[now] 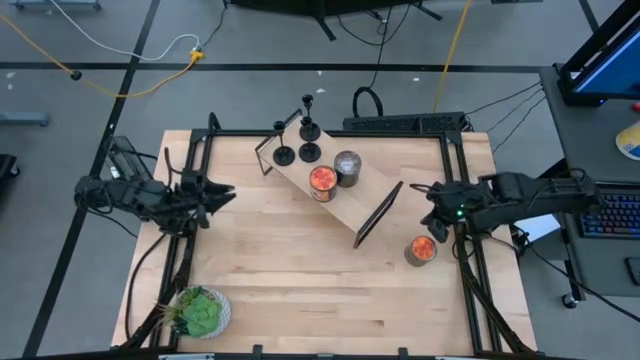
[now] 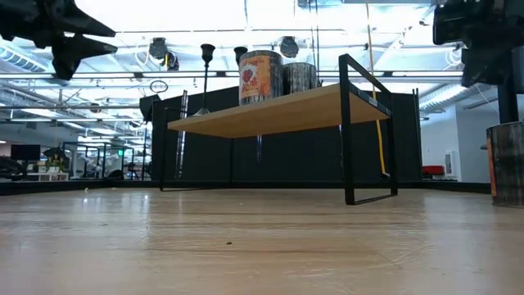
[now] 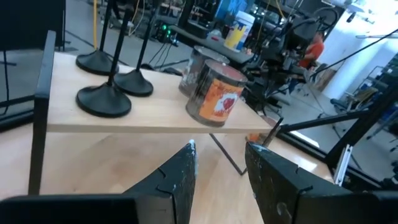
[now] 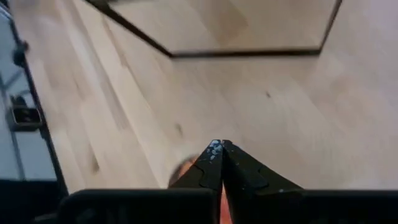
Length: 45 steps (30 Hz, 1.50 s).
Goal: Pick & Place candle stick holders
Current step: Put the orange scented candle on the shelf
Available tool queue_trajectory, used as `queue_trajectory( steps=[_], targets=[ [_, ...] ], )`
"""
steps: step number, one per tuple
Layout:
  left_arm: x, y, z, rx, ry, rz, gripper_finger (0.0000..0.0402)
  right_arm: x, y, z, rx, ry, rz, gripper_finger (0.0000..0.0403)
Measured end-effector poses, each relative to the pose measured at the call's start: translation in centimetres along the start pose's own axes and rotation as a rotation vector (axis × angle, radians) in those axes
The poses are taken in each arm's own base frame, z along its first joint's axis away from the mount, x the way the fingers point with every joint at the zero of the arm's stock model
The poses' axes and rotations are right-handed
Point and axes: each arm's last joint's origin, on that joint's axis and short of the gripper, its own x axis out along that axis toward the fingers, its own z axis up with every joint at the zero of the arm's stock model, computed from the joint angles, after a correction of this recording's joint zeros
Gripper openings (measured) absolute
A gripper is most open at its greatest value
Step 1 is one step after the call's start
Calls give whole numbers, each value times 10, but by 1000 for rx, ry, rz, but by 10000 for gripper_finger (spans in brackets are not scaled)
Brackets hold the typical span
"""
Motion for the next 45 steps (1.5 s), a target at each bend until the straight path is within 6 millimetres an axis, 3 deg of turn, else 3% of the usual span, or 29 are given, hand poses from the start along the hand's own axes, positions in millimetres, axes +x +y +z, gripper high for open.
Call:
queue_trajectory(
  steps=[6, 12, 19, 24, 37, 45],
  targets=[
    [-1, 2, -3, 10, 23, 12, 145, -6, 4, 1, 40, 187, -92, 36],
    [-1, 3, -3, 1, 31, 16, 145, -5, 0, -6, 112, 395, -196, 100],
    [-1, 3, -3, 1, 31, 16, 145, -1, 2, -4, 128, 399, -216, 179],
    [-1, 3, -3, 1, 31, 16, 145, 3, 4, -1, 151, 390, -213, 213],
    [-1, 2, -3, -6, 21, 19, 145, 38, -3, -6, 158, 436, -257, 225],
    [-1, 2, -3, -7, 20, 20, 145, 48, -9, -12, 159, 442, -270, 228]
  ],
)
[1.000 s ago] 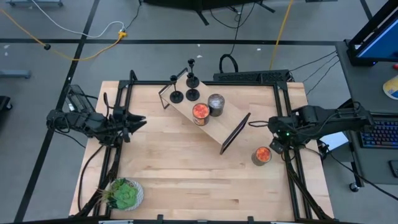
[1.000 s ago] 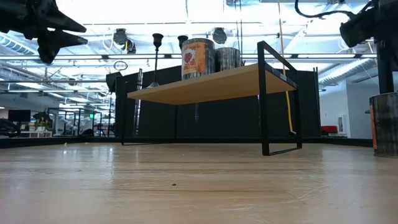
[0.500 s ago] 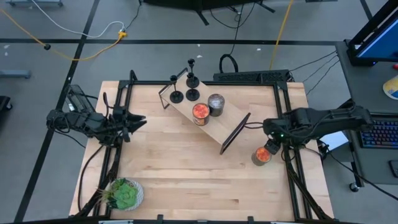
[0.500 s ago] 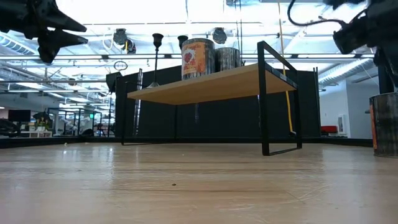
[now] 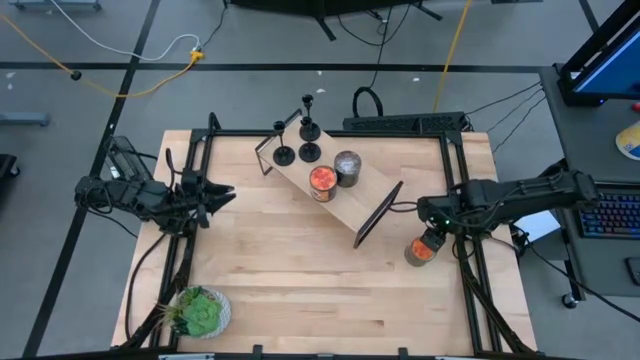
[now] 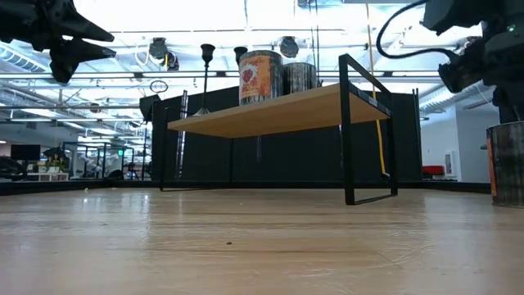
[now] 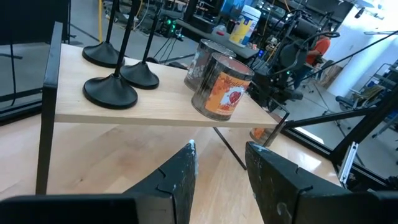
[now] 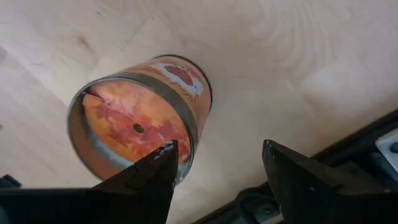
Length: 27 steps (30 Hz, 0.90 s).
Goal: Pick & Place candle stick holders
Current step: Put the orange scented candle on the shelf
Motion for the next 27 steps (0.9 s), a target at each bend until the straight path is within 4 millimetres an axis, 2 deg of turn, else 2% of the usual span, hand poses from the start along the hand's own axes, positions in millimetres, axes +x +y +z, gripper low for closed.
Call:
queue_trajectory(
  steps=[9, 15, 20, 27],
  targets=[
    [0, 0, 0, -12, -1, 1, 145, 19, 0, 4, -5, -37, 47, 227],
    [0, 0, 0, -22, -1, 1, 145, 25, -3, 3, 14, -24, 41, 212],
    [0, 0, 0, -27, -2, 2, 145, 25, -3, 3, 12, -24, 41, 182],
    [0, 0, 0, -27, -2, 2, 145, 25, -3, 3, 15, -21, 43, 121]
  ],
)
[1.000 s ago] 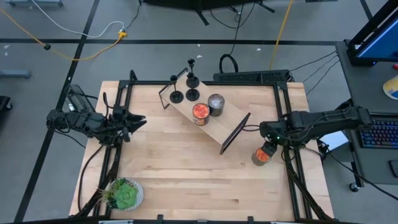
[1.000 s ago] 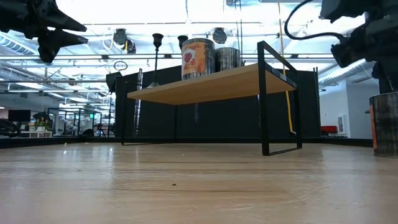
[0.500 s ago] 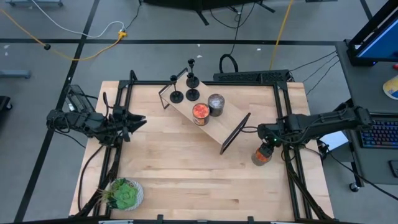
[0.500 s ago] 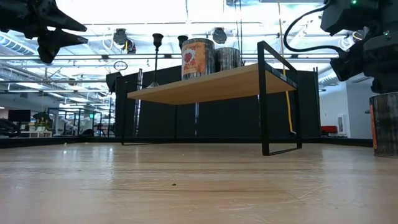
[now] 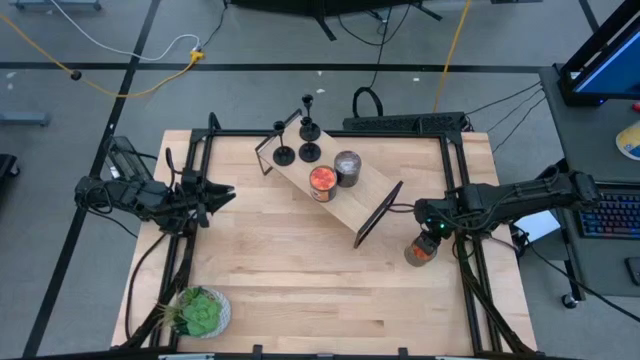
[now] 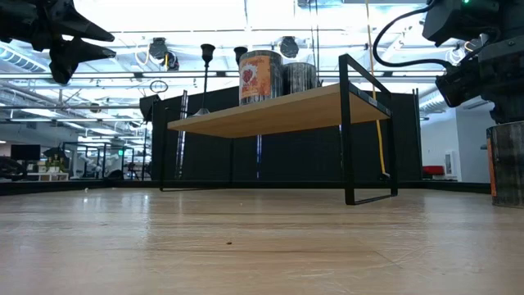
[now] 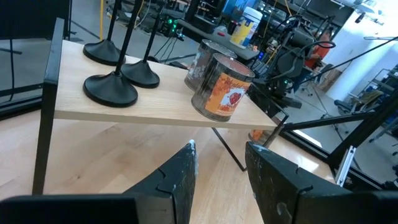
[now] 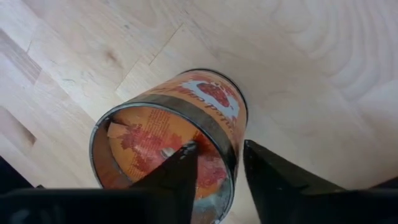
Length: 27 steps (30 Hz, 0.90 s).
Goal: Pick & Place candle stick holders
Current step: Put the orange scented candle on the shelf
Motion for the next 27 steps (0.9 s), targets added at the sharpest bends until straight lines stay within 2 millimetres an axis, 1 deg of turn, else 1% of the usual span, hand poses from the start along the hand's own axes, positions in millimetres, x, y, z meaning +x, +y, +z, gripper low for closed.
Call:
queue_trajectory(
  steps=[12, 17, 20, 24, 27],
  targets=[
    [0, 0, 0, 4, 0, 0, 145, 0, 0, 0, 3, -3, -3, 7],
    [0, 0, 0, 4, 1, 0, 145, -1, -1, -1, 19, -4, 2, 2],
    [0, 0, 0, 5, 1, 0, 145, -7, 1, -1, 21, -6, -6, 1],
    [0, 0, 0, 5, 1, 0, 145, -26, 7, -1, 18, -17, 0, 1],
    [0, 0, 0, 5, 1, 0, 145, -47, 13, -1, -1, -31, 26, 1]
  ],
)
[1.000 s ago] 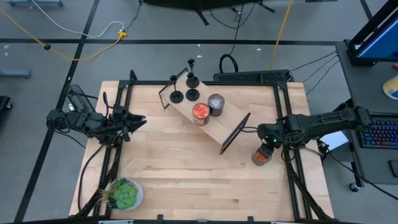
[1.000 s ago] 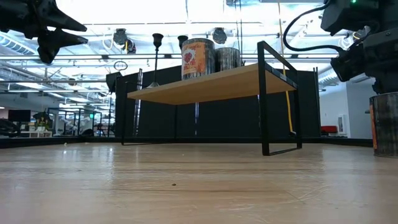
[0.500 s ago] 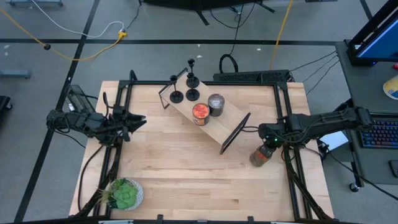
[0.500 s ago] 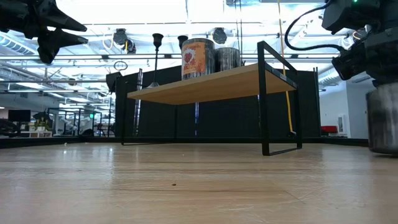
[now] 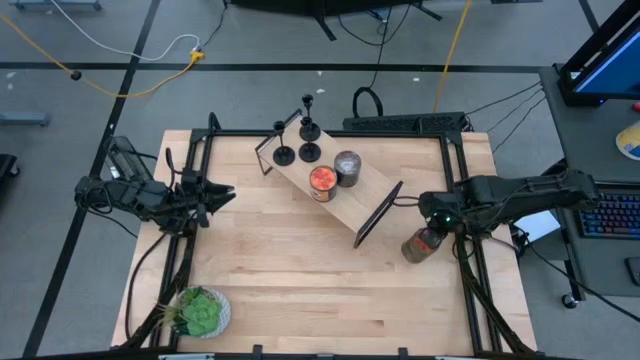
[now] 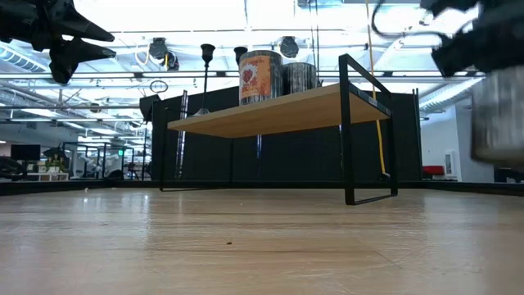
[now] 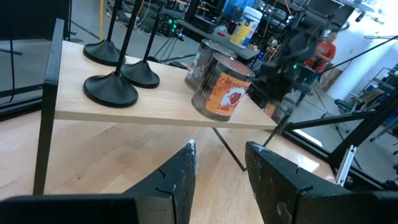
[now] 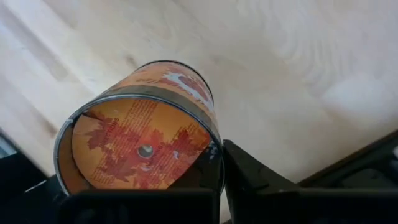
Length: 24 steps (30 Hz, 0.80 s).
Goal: Pick & Place candle stick holders
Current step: Put the orange scented candle on the shelf
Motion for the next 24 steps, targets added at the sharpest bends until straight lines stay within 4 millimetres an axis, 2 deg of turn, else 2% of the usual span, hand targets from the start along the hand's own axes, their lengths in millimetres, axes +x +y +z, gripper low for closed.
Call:
queue_trajectory(
  steps=[7, 13, 18, 24],
  targets=[
    [0, 0, 0, 0, -8, 14, 145, -54, 17, 1, -22, -20, 24, 0],
    [0, 1, 0, -1, -13, 21, 145, -92, 36, 8, -68, -48, 54, 0],
    [0, 1, 0, -1, -12, 21, 145, -113, 56, 19, -131, -69, 74, 0],
    [0, 1, 0, -1, -13, 21, 145, -125, 80, 40, -208, -90, 81, 0]
  ],
)
